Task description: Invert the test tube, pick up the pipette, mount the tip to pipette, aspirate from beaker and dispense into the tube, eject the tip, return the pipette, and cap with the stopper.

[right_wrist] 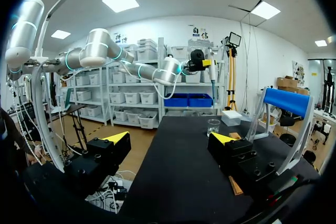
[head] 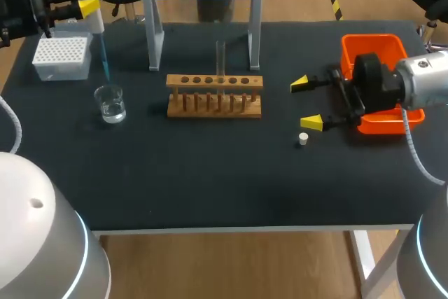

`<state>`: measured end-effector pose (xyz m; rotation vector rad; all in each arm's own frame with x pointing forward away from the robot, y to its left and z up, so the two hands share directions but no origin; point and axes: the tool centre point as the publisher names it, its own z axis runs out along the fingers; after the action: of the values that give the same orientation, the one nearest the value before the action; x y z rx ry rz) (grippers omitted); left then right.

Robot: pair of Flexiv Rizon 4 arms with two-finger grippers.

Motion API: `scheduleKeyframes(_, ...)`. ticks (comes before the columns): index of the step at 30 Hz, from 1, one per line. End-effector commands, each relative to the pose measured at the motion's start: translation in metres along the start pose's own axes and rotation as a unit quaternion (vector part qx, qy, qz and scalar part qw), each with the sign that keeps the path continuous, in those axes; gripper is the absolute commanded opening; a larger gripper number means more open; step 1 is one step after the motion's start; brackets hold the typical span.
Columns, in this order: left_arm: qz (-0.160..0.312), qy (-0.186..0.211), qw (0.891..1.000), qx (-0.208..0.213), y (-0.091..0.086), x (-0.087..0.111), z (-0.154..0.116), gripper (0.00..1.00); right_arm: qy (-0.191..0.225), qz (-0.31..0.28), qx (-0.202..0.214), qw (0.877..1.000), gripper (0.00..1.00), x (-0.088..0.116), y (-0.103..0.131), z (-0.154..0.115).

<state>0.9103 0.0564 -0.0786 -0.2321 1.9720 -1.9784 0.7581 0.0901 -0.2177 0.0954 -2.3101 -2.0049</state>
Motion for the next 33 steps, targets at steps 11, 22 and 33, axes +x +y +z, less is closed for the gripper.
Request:
scheduleKeyframes(11,-0.002,-0.007,1.000,0.004,0.0030,-0.0006,-0.0037,0.00,0.001,0.000,0.001,1.000,1.00,0.0004,0.0003,-0.0013)
scheduleKeyframes(22,-0.006,-0.009,1.000,0.001,0.0009,0.0007,-0.0044,0.00,0.001,0.000,0.001,1.000,1.00,0.0004,0.0003,-0.0013)
scheduleKeyframes(33,-0.006,-0.009,1.000,0.001,0.0009,0.0007,-0.0044,0.00,0.001,0.000,0.001,1.000,1.00,0.0004,0.0003,-0.0013)
